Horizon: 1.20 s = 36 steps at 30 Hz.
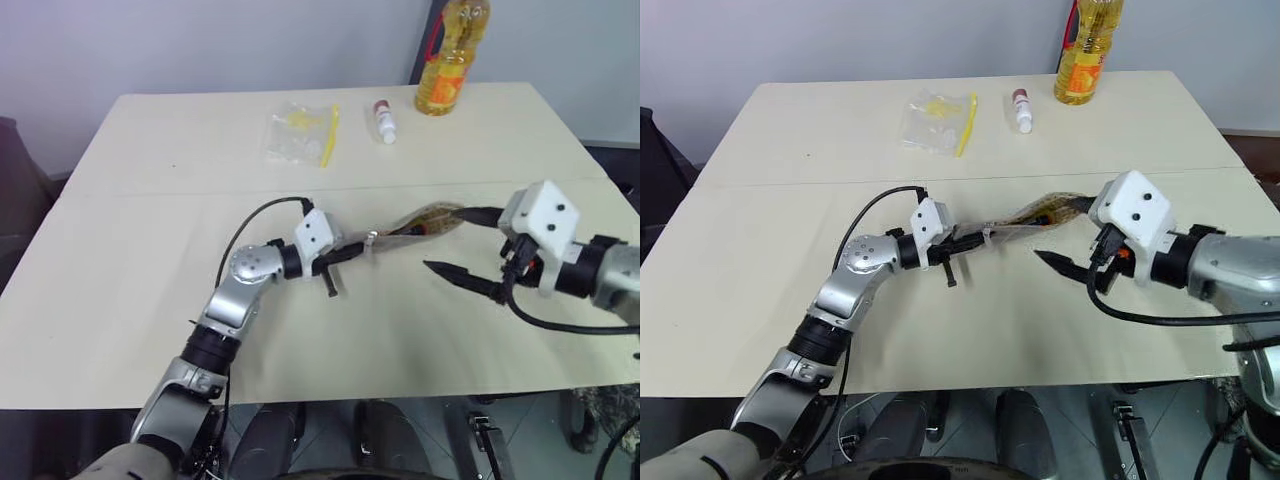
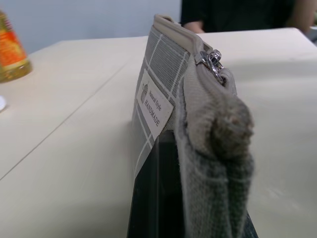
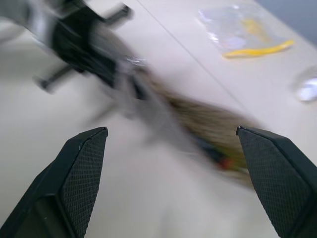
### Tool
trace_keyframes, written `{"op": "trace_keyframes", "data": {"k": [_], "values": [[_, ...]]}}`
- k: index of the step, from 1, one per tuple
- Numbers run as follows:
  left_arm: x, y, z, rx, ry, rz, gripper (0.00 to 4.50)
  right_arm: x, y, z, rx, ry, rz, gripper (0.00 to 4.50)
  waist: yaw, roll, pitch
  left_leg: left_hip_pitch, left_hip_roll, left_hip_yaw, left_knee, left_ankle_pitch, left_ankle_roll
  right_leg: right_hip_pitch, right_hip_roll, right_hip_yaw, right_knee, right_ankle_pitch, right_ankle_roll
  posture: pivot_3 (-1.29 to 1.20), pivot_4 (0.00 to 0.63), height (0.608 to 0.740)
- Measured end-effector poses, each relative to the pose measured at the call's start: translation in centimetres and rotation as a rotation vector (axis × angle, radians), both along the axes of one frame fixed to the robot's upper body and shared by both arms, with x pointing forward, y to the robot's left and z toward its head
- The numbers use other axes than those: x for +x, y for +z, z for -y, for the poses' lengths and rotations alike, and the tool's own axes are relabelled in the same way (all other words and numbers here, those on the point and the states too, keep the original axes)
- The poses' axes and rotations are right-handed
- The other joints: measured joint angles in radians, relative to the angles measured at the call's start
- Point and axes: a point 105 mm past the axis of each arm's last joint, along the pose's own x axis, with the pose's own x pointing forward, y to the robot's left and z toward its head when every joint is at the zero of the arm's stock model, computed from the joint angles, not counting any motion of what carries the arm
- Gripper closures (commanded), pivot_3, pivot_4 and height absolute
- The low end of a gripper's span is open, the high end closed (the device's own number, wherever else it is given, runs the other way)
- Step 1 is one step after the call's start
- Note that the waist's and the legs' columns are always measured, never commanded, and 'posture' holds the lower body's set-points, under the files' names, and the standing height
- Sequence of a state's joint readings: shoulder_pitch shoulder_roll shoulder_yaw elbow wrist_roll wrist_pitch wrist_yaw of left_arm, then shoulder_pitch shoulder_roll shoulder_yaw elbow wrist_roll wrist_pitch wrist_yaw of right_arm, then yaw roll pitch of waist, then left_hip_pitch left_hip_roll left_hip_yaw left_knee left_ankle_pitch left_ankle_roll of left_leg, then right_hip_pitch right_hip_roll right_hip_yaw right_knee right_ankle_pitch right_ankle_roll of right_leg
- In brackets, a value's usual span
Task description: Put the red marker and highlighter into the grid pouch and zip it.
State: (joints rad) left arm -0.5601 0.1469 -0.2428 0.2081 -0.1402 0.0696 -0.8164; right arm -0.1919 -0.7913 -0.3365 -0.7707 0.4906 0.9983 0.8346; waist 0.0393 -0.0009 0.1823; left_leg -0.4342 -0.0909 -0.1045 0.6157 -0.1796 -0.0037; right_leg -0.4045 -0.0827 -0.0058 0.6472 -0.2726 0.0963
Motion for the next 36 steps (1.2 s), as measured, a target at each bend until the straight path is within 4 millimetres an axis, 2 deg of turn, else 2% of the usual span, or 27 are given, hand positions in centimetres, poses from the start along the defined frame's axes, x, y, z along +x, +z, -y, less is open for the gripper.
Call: {"op": "trace_keyframes", "data": {"k": [5,8,11,18,22,24,27,29,33,36], "values": [[0.7,0.3,1.0,-0.045,0.045,-0.030,4.50,2.4,-3.8,-1.3,0.092,-0.137,-0.073,0.17,-0.001,0.000,0.000,0.000,0.000,0.000,0.000,0.000,0.000,0.000,0.000,0.000,0.000,0.000,0.000,0.00,0.150,0.740],[1.0,0.4,1.1,-0.054,0.061,-0.032,4.50,3.9,-4.5,-2.7,0.211,-0.188,-0.089,0.17,-0.005,0.000,0.000,0.000,0.000,0.000,-0.001,0.000,0.000,-0.001,0.001,0.000,0.001,0.000,0.000,0.00,0.150,0.740],[1.0,0.5,1.4,-0.064,0.067,-0.033,4.50,5.2,-4.6,-4.3,0.261,-0.198,-0.082,0.97,-0.004,0.000,0.000,0.000,0.000,0.000,-0.001,0.000,0.000,-0.002,0.001,0.000,0.002,0.000,0.000,0.00,0.150,0.740],[1.6,0.5,0.6,-0.065,0.119,-0.027,4.50,5.5,-4.6,-6.4,0.301,-0.148,-0.101,4.47,-0.003,0.001,0.000,0.000,0.000,0.000,-0.001,0.000,0.000,-0.002,0.001,0.000,0.002,0.000,0.000,0.00,0.150,0.740],[1.6,0.3,0.6,-0.043,0.119,-0.014,4.50,5.3,-4.7,-6.1,0.268,-0.131,-0.103,4.47,-0.001,0.001,0.000,0.000,-0.001,0.000,-0.001,0.000,0.000,-0.001,0.001,0.000,0.001,0.000,0.000,0.00,0.150,0.740],[1.4,0.3,0.8,-0.031,0.107,0.007,4.50,5.2,-4.5,-5.5,0.226,-0.125,-0.091,4.47,-0.002,0.001,0.000,0.000,-0.001,0.000,-0.001,0.000,0.000,-0.001,0.001,0.000,0.001,0.000,0.000,0.00,0.150,0.740],[1.3,-0.8,-1.3,0.029,0.122,0.027,4.50,6.6,-3.2,0.8,0.097,-0.326,-0.005,4.47,-0.003,0.001,0.000,0.000,-0.001,0.000,-0.001,0.000,0.000,-0.001,0.001,0.000,0.001,0.000,0.000,0.00,0.150,0.740],[1.0,-0.9,-1.8,0.041,0.108,0.043,4.50,7.0,-2.1,3.7,0.040,-0.408,0.041,4.47,-0.004,0.001,0.000,0.000,0.000,0.000,-0.001,0.000,0.000,-0.002,0.001,0.000,0.001,0.000,0.000,0.00,0.150,0.740],[0.4,-1.1,-2.9,0.058,0.090,0.052,4.50,7.5,-2.1,6.2,0.003,-0.467,0.037,4.47,-0.007,0.001,0.000,0.001,0.000,0.000,-0.002,0.000,0.000,-0.002,0.001,0.000,0.001,0.000,0.000,0.00,0.150,0.740],[0.1,-1.2,-3.7,0.055,0.091,0.051,4.50,7.6,-1.9,6.8,-0.005,-0.476,0.050,4.47,-0.007,0.001,0.000,0.001,0.000,0.000,-0.002,0.000,0.000,-0.001,0.001,0.001,0.001,0.000,0.000,0.00,0.150,0.740]]}}
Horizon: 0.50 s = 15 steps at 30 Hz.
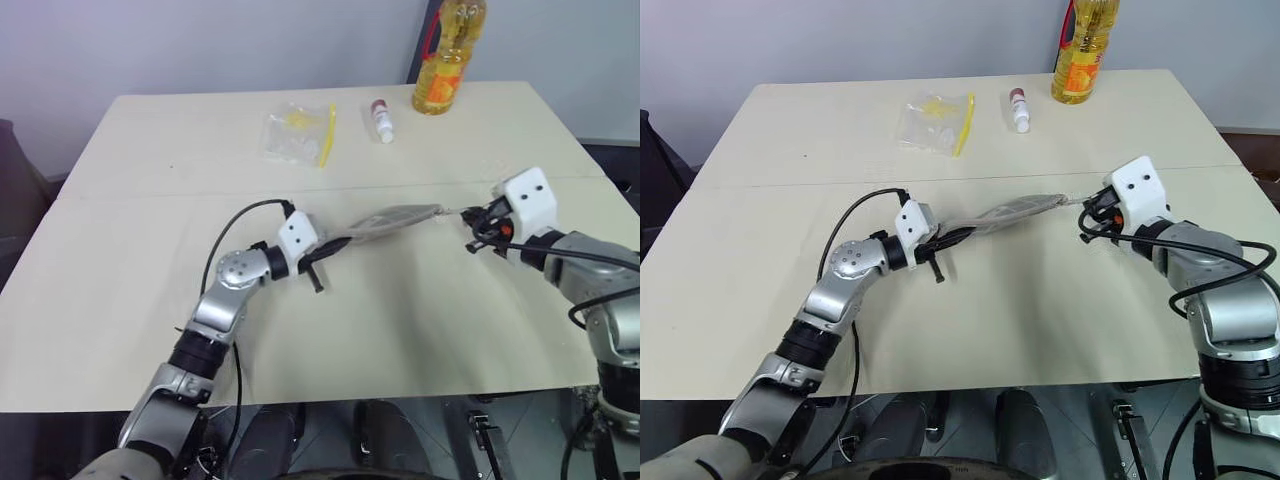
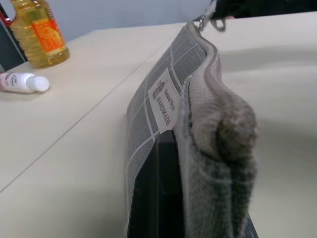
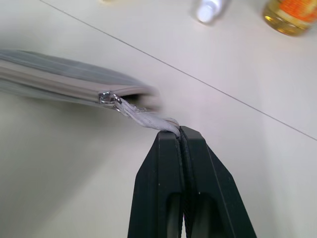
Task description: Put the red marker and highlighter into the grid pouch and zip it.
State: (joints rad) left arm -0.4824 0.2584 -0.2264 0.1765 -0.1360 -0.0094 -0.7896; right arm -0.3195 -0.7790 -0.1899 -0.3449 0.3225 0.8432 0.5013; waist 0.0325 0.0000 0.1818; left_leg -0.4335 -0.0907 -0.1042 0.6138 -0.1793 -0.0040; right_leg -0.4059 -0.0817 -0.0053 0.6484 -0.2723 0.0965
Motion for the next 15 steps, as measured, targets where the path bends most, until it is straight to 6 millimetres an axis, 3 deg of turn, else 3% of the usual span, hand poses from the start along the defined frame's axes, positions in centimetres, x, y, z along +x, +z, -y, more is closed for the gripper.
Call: {"op": "trace_keyframes", "data": {"k": [6,7,10,15], "values": [[-0.5,0.1,-0.6,0.003,-0.001,0.009,4.50,0.2,-0.1,-0.1,-0.007,0.009,0.010,4.47,0.004,0.000,0.000,0.000,0.000,0.000,0.000,0.000,0.000,0.001,0.000,0.000,0.000,0.000,0.000,0.00,0.150,0.740],[-0.6,0.0,-0.6,-0.001,-0.001,-0.003,4.50,0.1,-0.2,-0.2,-0.007,0.013,0.003,4.22,0.004,0.000,0.000,0.000,0.000,0.000,0.000,0.000,0.000,0.001,0.000,0.000,0.000,0.000,0.000,0.00,0.150,0.740],[-0.8,-0.6,-1.4,-0.002,0.011,-0.054,3.43,-0.2,-0.8,0.2,-0.023,0.019,-0.031,3.00,0.004,0.000,0.000,0.000,0.000,0.000,0.000,0.000,0.000,0.000,0.000,0.000,0.000,0.000,0.000,0.00,0.150,0.740],[-1.8,-1.6,-3.6,0.020,0.042,-0.156,1.00,-1.7,-2.8,0.6,-0.029,0.070,-0.130,0.43,0.002,0.000,0.000,0.000,0.000,0.000,0.000,0.000,0.000,0.000,0.000,0.000,-0.001,0.000,0.000,0.00,0.150,0.740]]}}
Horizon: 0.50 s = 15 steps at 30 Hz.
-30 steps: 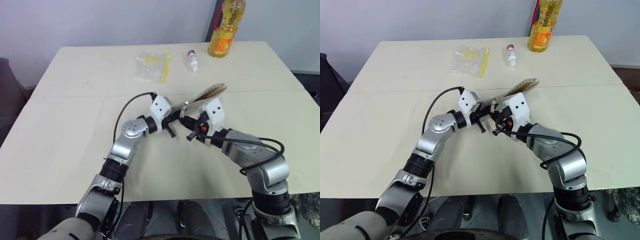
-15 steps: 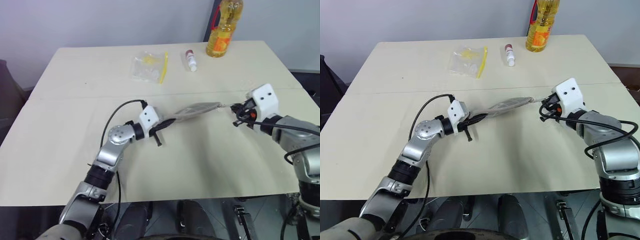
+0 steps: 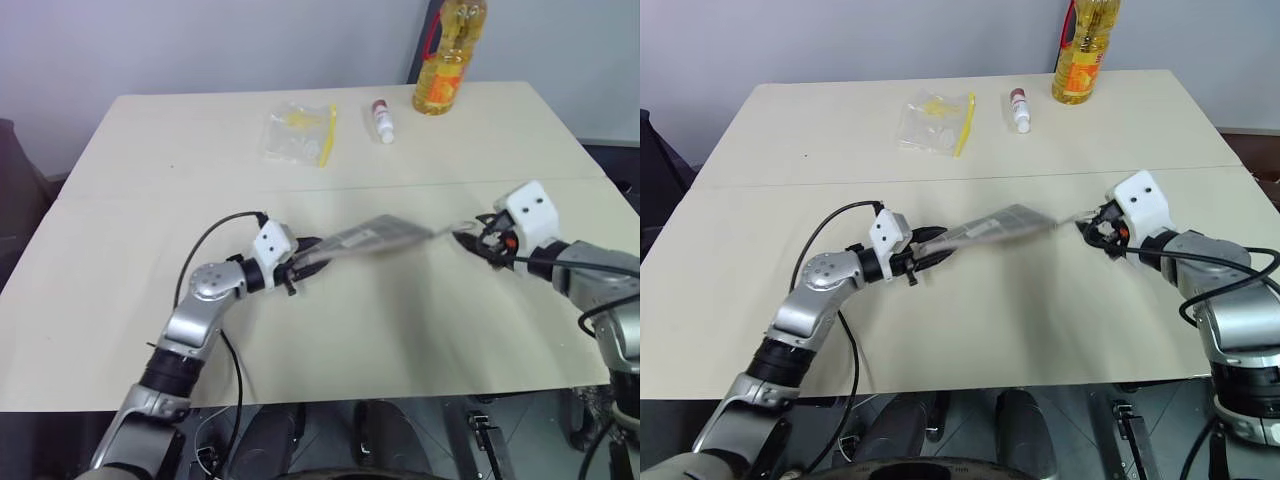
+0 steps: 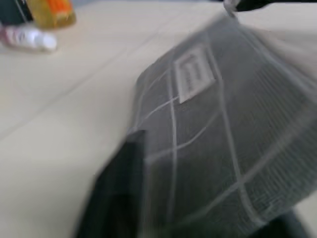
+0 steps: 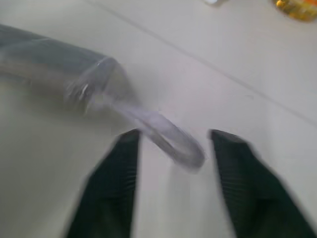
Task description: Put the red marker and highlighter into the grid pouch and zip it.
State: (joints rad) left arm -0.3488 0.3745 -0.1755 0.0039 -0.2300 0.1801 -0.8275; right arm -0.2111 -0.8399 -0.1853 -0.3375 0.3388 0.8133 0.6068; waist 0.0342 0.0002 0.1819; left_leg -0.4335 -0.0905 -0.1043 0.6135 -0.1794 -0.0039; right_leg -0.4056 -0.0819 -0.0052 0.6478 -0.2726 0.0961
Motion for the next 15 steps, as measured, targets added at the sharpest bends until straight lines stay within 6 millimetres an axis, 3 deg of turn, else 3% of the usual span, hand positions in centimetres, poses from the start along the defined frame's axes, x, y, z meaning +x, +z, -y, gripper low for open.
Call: {"op": "trace_keyframes", "data": {"k": [4,10,15], "values": [[-1.4,0.1,-1.6,-0.031,0.038,-0.083,1.00,-1.3,-1.2,0.3,0.009,0.052,-0.013,0.43,0.002,0.000,0.000,0.000,0.000,0.000,0.000,0.000,0.000,0.000,0.000,0.000,0.000,-0.002,-0.003,0.00,0.150,0.740],[-2.1,-1.2,-6.6,-0.045,0.245,-0.172,1.00,-2.0,-0.7,2.6,0.076,0.028,0.050,0.43,0.002,0.000,0.000,0.000,0.000,0.000,0.001,0.000,0.000,0.001,0.000,0.000,0.000,-0.002,-0.004,0.00,0.150,0.740],[-2.0,-1.7,-12.0,-0.037,0.460,-0.177,1.00,-2.7,-1.6,3.7,0.126,0.019,0.045,0.43,0.003,0.000,0.000,0.000,0.000,0.000,0.000,0.000,0.000,0.001,-0.001,0.000,-0.001,-0.002,-0.004,0.00,0.150,0.740]]}}
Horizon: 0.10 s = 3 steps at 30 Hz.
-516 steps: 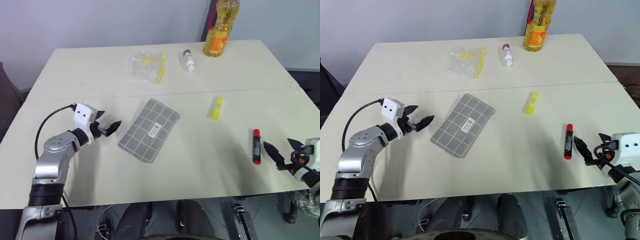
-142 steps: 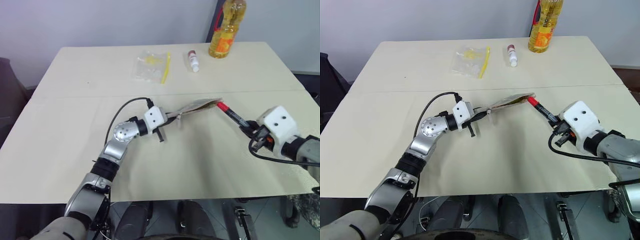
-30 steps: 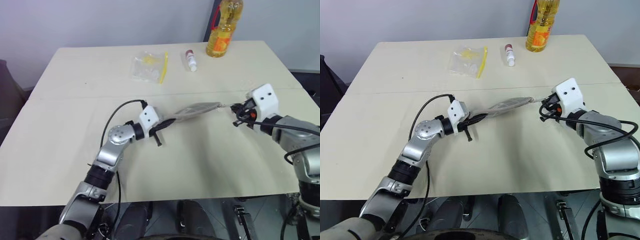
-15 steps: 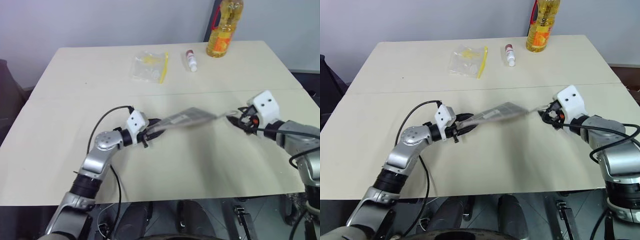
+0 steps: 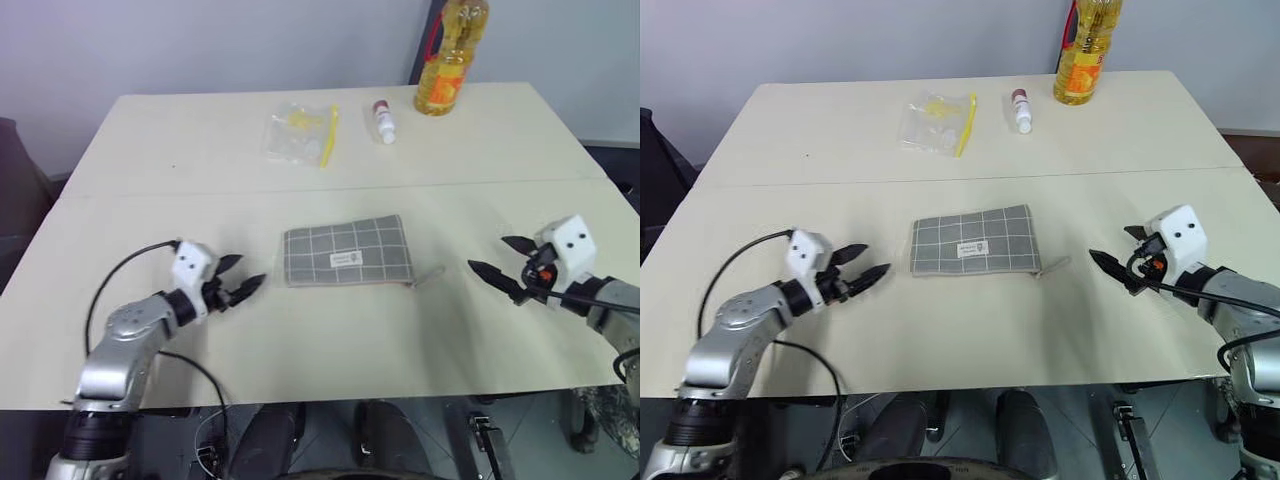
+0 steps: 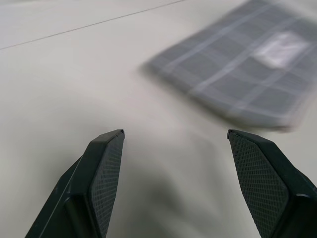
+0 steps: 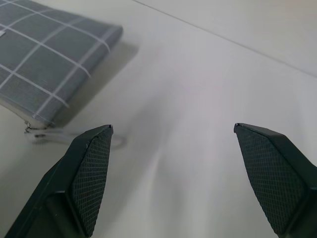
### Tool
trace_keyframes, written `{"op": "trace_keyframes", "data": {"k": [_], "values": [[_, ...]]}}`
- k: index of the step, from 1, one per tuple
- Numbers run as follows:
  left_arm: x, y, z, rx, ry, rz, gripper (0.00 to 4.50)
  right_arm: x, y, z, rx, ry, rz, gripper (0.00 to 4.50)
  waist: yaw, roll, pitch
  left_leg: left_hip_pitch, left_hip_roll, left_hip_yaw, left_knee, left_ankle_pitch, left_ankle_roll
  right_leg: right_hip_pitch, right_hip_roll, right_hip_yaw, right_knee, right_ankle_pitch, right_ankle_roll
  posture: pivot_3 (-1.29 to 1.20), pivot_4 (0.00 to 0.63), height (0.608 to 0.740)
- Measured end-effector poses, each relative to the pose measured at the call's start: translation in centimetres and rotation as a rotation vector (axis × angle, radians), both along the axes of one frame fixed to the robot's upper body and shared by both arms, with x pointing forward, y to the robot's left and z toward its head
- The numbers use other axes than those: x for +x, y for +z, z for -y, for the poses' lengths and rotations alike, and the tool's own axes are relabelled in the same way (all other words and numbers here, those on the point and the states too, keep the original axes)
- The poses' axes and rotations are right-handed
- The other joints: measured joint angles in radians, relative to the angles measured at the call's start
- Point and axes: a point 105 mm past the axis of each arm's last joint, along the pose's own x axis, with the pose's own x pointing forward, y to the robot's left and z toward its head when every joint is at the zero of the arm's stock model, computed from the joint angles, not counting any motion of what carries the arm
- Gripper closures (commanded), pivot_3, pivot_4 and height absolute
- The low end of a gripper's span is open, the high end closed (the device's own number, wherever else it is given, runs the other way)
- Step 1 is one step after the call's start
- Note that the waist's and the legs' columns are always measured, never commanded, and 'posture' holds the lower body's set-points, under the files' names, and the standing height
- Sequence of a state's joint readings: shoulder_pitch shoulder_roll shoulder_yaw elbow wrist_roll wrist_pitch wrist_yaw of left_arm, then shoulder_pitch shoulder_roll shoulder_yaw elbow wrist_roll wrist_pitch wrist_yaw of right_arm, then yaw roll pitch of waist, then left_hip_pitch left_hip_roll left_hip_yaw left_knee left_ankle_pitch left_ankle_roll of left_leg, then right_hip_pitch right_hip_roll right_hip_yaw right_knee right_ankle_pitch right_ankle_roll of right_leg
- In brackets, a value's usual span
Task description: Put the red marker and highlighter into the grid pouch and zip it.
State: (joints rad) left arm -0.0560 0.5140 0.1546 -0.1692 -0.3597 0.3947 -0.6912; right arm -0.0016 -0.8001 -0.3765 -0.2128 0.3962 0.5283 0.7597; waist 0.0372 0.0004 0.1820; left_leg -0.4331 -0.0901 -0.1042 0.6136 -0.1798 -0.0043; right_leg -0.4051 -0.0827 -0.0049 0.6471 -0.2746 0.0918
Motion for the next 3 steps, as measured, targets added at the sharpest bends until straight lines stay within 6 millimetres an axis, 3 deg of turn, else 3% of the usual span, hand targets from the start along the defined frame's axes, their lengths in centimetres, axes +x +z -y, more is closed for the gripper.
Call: {"op": "trace_keyframes", "data": {"k": [3], "values": [[-0.21,-0.19,-1.36,0.012,0.046,0.006,1.00,0.08,-0.12,0.00,0.013,0.002,0.014,0.43,0.000,0.000,0.000,0.000,0.000,0.000,0.000,-0.001,-0.001,0.000,0.000,0.000,0.000,0.000,0.000,0.00,0.150,0.740]]}}
